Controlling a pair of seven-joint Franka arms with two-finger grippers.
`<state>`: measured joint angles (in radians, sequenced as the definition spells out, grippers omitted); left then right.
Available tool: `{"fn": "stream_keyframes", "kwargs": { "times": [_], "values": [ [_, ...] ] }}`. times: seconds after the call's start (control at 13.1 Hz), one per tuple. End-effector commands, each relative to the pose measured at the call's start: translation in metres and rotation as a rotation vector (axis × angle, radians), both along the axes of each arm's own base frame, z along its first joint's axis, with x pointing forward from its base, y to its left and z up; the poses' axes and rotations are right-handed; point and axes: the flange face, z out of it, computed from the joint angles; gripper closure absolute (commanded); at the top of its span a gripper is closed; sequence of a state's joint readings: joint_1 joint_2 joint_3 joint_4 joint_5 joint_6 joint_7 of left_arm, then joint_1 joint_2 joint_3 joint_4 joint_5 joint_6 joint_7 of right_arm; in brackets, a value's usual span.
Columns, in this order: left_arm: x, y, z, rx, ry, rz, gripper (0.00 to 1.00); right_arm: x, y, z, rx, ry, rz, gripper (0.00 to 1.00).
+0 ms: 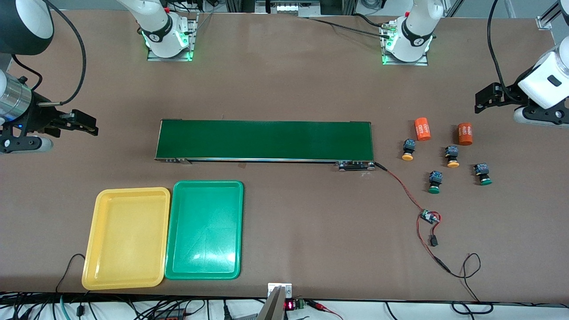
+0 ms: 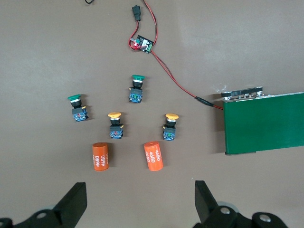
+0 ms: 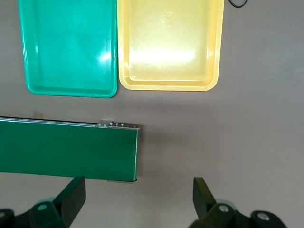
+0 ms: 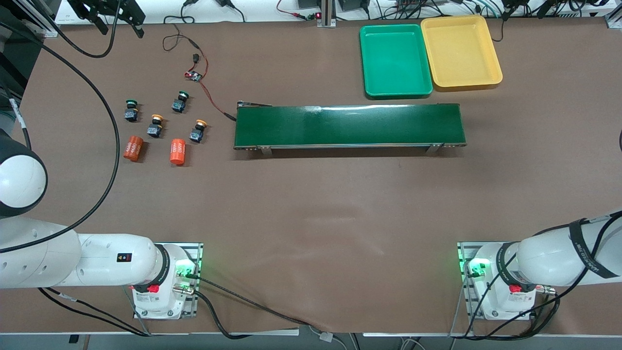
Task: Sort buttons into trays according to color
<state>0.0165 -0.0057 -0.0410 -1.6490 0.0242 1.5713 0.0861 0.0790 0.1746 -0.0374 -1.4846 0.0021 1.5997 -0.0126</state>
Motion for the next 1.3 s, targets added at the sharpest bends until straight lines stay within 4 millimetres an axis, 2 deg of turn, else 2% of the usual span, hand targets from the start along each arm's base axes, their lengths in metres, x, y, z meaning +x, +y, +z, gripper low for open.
{"fn": "stream_keyframes", "kwargs": {
  "times": [0.0,0.46,0.61,0.84,0.99,1.07,1.22],
  "values": [
    [0.0,0.002,0.007,0.022,-0.001,0.002,0.0,0.001,0.001,0.003,-0.007,-0.014,-0.003,0.0],
    [0.001,0.005,0.007,0.02,0.001,0.021,0.0,0.001,0.001,0.003,-0.009,-0.012,0.002,0.0],
    [-0.003,0.005,0.003,0.023,0.043,0.022,0.0,0.001,0.003,0.003,-0.007,-0.012,0.002,0.0],
    [0.002,0.011,-0.006,0.024,0.123,0.034,0.0,0.001,0.003,0.004,-0.007,-0.015,0.003,0.0],
    [0.015,0.018,-0.04,0.024,0.23,0.042,0.0,0.001,0.003,0.004,-0.007,-0.015,0.003,0.0],
    [0.016,0.032,-0.047,0.022,0.254,0.062,0.0,0.001,0.004,0.004,-0.007,-0.017,0.005,0.0],
    [0.018,0.064,-0.073,0.027,0.301,0.106,0.0,0.001,0.008,0.004,-0.007,-0.017,0.011,0.0]
  ]
}}
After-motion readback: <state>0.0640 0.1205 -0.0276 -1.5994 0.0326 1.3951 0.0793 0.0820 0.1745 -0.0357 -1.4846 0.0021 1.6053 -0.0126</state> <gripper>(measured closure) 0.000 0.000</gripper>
